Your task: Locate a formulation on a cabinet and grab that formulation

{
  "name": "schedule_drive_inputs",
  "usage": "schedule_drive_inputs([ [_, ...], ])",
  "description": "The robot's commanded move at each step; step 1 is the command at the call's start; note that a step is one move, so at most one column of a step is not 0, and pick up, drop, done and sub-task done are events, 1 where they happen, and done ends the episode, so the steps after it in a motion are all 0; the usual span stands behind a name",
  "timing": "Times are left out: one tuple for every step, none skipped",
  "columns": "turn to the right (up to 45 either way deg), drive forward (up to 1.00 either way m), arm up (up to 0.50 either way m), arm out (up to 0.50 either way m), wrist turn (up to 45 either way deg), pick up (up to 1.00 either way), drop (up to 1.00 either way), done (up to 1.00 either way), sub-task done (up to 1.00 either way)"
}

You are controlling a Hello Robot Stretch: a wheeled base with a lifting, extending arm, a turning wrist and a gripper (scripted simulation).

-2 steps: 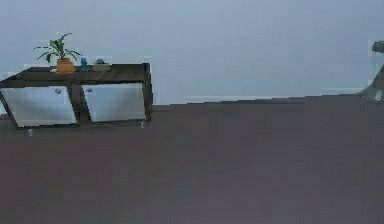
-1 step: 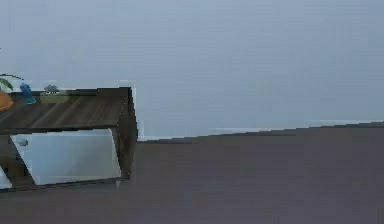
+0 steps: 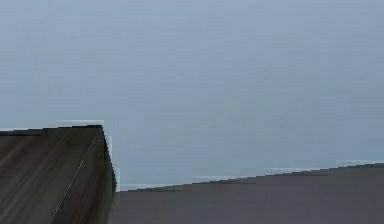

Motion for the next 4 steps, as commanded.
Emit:
schedule_drive_inputs([
  [-45.0,0.00,0.00,0.00,0.0,0.00,0.00,0.00,0.00],
  [-45.0,0.00,0.00,0.00,0.0,0.00,0.00,0.00,0.00],
  [-27.0,0.00,0.00,0.00,0.0,0.00,0.00,0.00,0.00],
  [-3.0,0.00,0.00,0.00,0.0,0.00,0.00,0.00,0.00],
])
